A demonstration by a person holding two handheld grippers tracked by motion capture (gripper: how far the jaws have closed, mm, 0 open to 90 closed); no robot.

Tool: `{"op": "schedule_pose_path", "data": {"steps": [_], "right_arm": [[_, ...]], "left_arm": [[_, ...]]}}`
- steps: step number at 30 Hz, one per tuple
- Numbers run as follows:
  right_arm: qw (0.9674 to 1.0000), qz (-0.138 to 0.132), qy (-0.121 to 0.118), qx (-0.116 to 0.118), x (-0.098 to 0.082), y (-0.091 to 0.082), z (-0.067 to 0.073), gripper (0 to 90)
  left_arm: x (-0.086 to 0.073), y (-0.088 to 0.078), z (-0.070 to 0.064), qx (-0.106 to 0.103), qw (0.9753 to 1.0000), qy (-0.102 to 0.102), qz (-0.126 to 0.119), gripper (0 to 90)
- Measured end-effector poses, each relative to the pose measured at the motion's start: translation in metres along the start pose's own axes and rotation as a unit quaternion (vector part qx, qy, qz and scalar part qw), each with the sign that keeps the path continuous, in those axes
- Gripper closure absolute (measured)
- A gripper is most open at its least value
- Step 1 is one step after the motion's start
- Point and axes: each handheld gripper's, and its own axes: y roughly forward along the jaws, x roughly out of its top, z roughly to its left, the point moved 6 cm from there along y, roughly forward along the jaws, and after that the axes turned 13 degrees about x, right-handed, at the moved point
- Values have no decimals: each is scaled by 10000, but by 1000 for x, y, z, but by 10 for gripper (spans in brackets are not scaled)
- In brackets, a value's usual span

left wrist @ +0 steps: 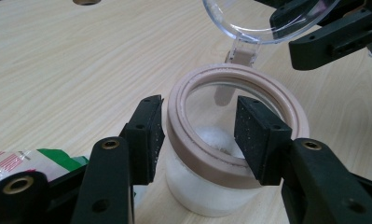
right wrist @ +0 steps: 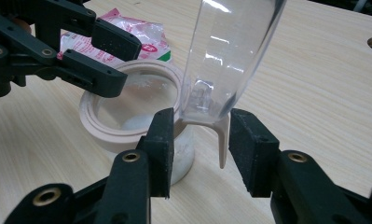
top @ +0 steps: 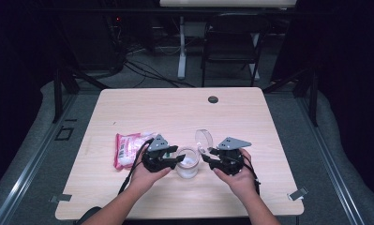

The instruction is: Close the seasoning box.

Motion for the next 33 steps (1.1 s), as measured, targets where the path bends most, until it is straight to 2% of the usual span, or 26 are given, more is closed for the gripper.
{"op": "schedule_pose_path", "data": {"steps": [6, 10, 24, 33], "right_arm": [[9997, -93, 145, 148, 4, 1, -2, 679], [9997, -107, 168, 114, 6, 3, -5, 694], [9983, -251, 457, 261, 14, 7, -22, 728], [9960, -431, 673, 399, 22, 14, -34, 734]], "left_arm": [[0, -7, 2, 62, 9999, -22, -81, 513], [-1, -12, 6, 145, 9998, -90, -126, 512], [-9, -26, 21, 416, 9987, -246, -142, 510], [-20, -37, 32, 644, 9972, -379, -66, 510]]}}
